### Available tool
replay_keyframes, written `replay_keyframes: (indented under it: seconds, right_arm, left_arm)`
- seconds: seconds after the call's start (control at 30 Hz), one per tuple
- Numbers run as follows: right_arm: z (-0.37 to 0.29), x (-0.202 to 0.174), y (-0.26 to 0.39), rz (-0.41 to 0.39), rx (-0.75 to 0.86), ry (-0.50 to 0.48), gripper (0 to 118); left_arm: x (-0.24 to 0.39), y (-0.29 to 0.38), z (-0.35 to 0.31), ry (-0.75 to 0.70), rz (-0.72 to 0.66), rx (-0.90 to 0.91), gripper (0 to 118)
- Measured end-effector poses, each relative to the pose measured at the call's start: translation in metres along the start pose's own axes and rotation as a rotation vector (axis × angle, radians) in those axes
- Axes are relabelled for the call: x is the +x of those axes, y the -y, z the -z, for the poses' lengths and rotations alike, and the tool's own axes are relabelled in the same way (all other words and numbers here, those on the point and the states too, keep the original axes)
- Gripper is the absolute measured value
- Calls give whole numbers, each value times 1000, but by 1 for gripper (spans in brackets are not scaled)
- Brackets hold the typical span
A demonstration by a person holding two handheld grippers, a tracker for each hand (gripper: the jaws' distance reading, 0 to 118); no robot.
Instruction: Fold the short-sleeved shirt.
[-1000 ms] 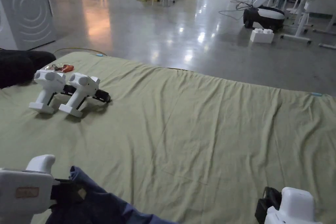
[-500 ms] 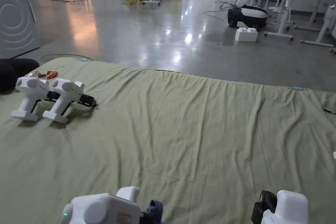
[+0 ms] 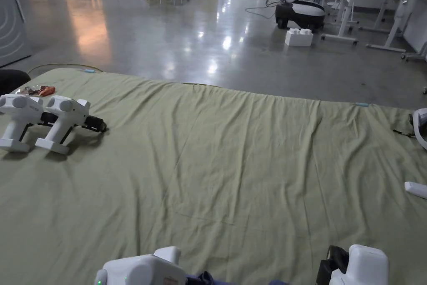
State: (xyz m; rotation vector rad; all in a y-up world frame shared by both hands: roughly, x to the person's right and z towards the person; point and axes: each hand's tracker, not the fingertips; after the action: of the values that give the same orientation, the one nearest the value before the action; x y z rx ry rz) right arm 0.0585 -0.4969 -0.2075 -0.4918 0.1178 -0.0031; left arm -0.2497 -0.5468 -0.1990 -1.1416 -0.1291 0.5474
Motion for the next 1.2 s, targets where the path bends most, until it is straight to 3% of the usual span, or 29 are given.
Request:
replay_keyframes:
  seconds: [0.23,0.33,0.47,0.67,0.8,0.9,1.17,1.2]
  right_arm:
    - [1,-4,1,0,-26,-15,7]
    - [1,-6,4,-3,-28,-16,7]
    - [2,-9,7,-2,-37,-23,7]
    - [1,-8,11,-4,-48,-25,7]
    - [1,-5,15,0,-60,-20,7]
    - [1,-4,16,11,-68,-26,7]
    - [-1,-4,14,9,-59,-31,7]
    - [-1,-4,13,6,-58,-33,7]
  left_arm:
    - [-19,-2,-60,61,1,150,53]
    - [-25,0,-58,-22,20,172,33]
    - [-20,7,-28,-38,82,82,25]
    - [14,36,20,-37,237,-73,23]
    - [32,50,27,-67,324,-41,23]
    - [32,51,26,69,295,-44,23]
    - [-10,32,-17,84,175,87,24]
    - [-20,26,-27,88,159,112,34]
